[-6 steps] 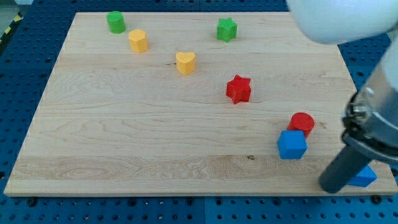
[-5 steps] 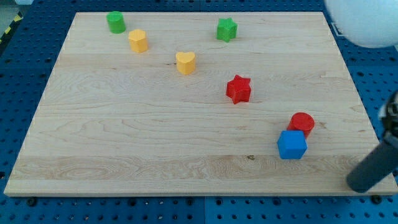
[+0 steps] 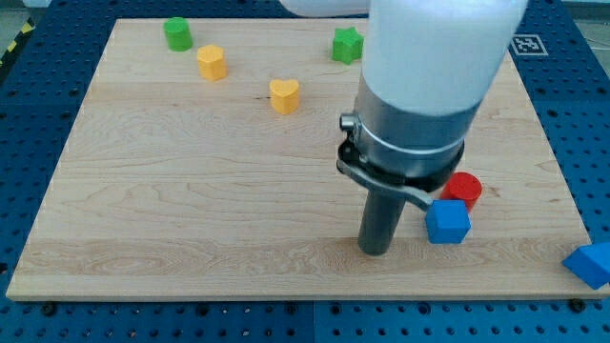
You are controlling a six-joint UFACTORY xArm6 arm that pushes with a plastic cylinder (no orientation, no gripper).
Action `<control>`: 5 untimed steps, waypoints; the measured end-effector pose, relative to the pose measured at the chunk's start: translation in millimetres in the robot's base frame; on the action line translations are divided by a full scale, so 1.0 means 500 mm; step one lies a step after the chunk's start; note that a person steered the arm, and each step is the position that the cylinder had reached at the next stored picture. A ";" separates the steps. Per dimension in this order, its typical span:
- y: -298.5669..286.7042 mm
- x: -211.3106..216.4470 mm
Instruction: Move the blue cube diagonally left of the blue triangle
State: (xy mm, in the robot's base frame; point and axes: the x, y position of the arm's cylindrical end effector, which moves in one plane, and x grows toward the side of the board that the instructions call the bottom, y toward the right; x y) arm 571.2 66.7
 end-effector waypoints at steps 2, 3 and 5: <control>0.176 -0.001; 0.208 -0.002; -0.014 -0.052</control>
